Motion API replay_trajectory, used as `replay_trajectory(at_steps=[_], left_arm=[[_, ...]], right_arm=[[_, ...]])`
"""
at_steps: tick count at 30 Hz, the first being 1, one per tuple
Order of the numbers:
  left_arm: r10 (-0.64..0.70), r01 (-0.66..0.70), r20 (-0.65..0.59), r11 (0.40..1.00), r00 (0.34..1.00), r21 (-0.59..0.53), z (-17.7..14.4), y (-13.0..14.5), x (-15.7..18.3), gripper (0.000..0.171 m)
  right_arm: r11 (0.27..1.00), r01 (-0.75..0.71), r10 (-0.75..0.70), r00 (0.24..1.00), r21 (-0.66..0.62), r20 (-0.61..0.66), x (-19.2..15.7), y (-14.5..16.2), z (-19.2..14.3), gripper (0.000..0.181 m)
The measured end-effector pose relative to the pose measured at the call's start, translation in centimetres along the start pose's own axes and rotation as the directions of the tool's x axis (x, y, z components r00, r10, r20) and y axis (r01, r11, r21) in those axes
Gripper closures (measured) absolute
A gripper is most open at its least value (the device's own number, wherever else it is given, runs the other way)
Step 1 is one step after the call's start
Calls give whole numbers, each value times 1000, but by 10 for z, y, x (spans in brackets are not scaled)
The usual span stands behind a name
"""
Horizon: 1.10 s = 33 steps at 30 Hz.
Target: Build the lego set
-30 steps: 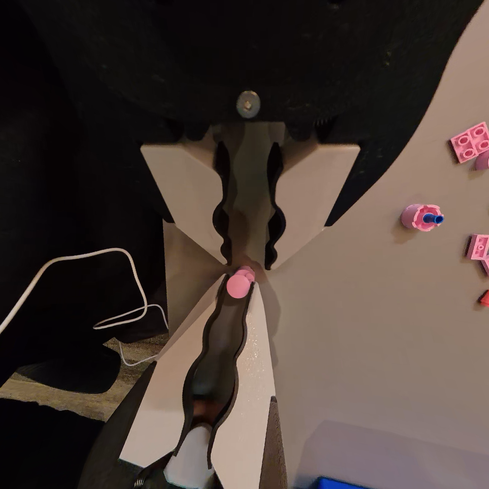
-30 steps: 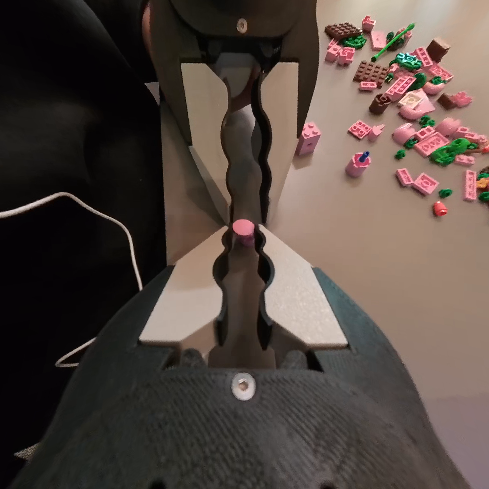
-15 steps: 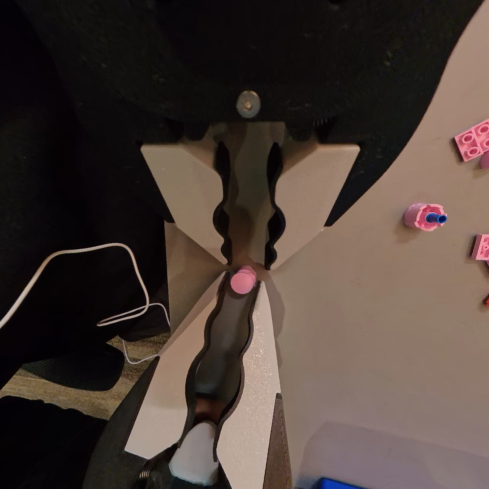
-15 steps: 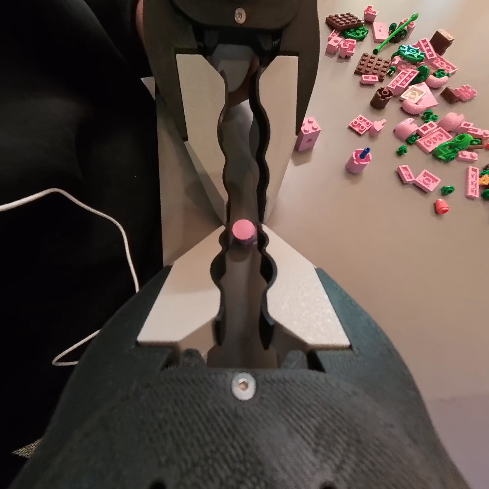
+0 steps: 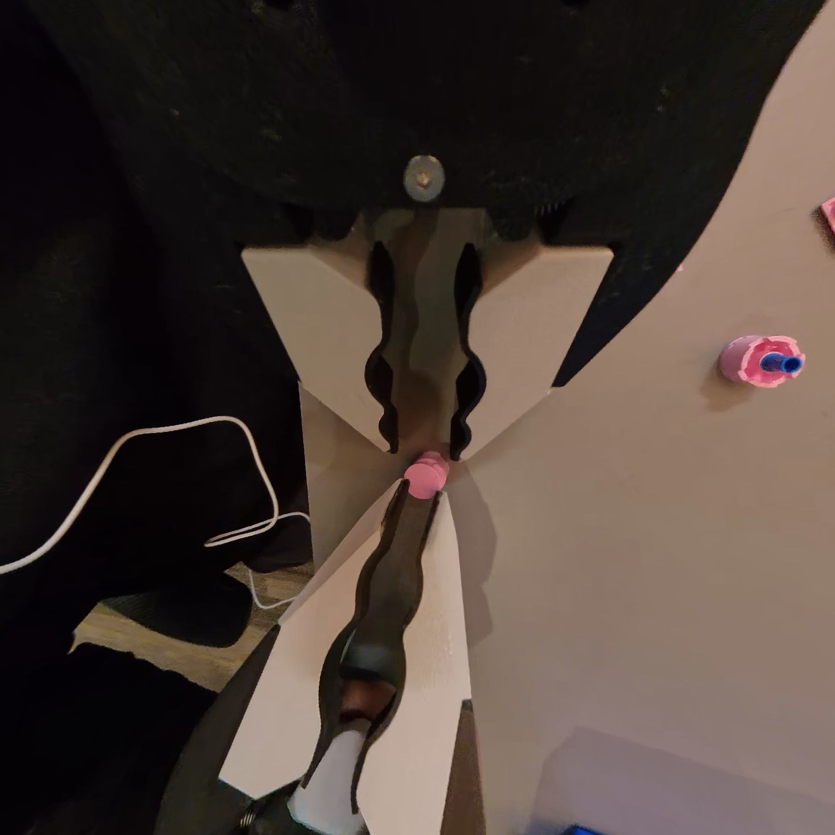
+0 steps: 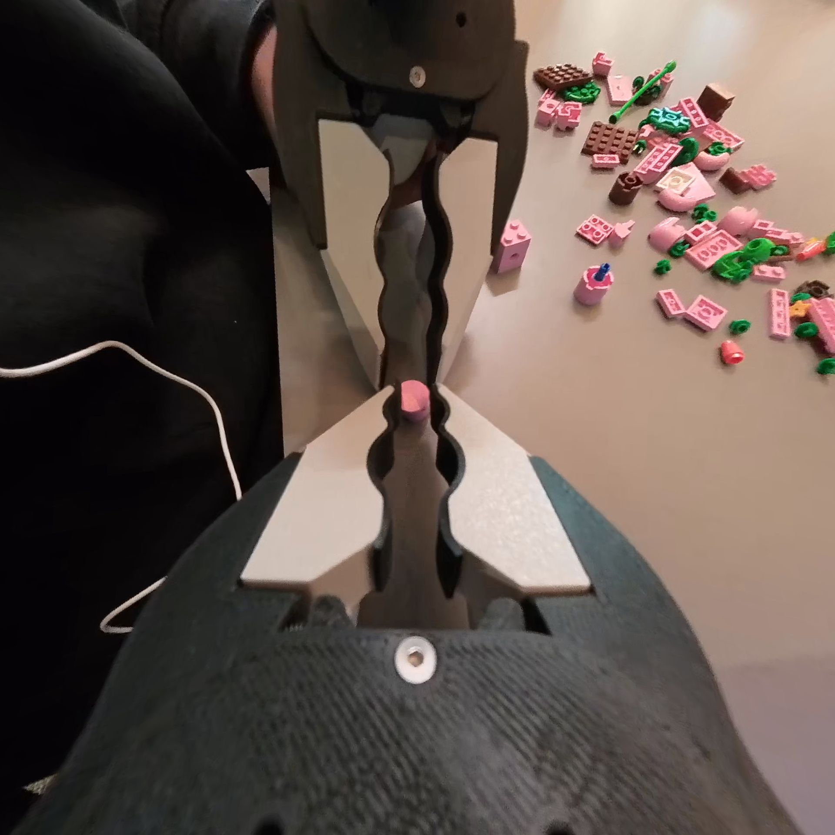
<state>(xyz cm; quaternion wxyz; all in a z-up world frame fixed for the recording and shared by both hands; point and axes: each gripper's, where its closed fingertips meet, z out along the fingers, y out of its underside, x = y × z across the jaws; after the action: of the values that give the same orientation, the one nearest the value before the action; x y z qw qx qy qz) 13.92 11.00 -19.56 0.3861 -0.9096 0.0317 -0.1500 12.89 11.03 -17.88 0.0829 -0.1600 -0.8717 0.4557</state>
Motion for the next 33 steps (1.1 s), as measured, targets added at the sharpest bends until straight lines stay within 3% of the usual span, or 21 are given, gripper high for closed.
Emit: replay_trajectory(at_steps=[12,33], left_arm=[[-23,23,-56,1000,998,4,1,-2,5,146],[-29,29,-46,1000,999,0,2,-2,3,152]], right_arm=[[1000,-16,16,1000,-18,15,0,2,2,176],[1000,-29,30,999,-11,42,-2,1,1,177]])
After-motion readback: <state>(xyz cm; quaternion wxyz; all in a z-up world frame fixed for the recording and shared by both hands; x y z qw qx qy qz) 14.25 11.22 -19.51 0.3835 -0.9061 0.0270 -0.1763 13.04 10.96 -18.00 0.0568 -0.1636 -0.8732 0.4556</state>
